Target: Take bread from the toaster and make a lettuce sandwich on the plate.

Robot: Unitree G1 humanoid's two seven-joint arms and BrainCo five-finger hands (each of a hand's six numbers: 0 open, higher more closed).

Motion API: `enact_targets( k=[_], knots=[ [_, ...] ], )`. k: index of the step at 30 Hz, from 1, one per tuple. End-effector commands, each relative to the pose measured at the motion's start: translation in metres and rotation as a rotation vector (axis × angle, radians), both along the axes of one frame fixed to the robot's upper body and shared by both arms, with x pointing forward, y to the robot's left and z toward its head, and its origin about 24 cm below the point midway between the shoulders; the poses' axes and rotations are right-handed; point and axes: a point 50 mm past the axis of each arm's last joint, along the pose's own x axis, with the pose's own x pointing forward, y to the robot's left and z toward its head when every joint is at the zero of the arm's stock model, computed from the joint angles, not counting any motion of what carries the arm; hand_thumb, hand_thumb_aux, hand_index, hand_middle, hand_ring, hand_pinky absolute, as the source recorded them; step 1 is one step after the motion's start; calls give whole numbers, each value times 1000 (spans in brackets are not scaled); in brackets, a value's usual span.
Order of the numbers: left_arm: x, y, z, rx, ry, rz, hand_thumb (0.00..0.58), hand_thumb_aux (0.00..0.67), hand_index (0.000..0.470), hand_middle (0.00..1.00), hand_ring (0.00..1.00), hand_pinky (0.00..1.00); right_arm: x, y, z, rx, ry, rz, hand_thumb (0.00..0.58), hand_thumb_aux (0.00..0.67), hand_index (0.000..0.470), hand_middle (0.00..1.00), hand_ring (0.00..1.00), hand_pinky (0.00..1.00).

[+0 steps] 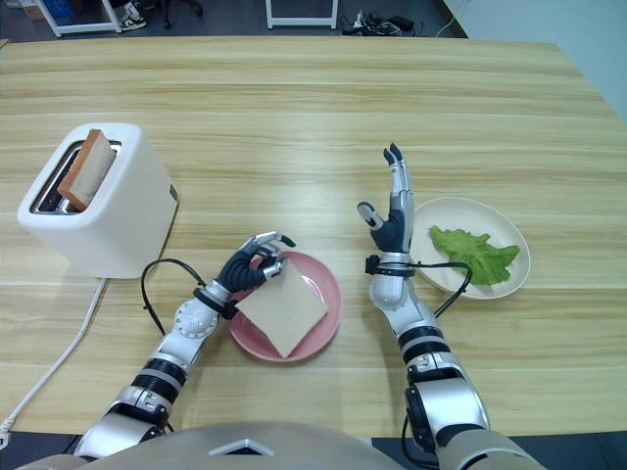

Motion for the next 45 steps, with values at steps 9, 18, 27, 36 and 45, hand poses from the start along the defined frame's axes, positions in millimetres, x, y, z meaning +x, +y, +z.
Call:
enact_targets(
  k=[9, 18, 27, 36, 45],
  knots=[
    [-4, 32, 45, 294, -419, 152, 0, 0, 0, 0, 0, 0, -2, -39, 16, -156, -53, -69, 0, 0, 0, 0, 0, 0],
    [-19, 68, 100, 68, -660, 402, 0, 0, 0, 0, 0, 0, -27, -163, 25, -913, 449, -200, 0, 0, 0, 0, 0, 0],
    [-36, 89, 91, 34, -617, 520, 0, 0, 0, 0, 0, 0, -34, -208, 0, -996, 852, -402, 0, 0, 0, 0, 0, 0],
    [-35, 89, 89, 55, -601, 511, 0, 0, 0, 0, 0, 0, -32, -208, 1, -1062, 827, -427, 580, 670, 470, 0, 0, 0],
    [-31, 90, 87, 64, -590, 511, 0, 0, 0, 0, 0, 0, -26, -192, 23, -1114, 665, -417, 580, 670, 470, 0, 0, 0]
  ],
)
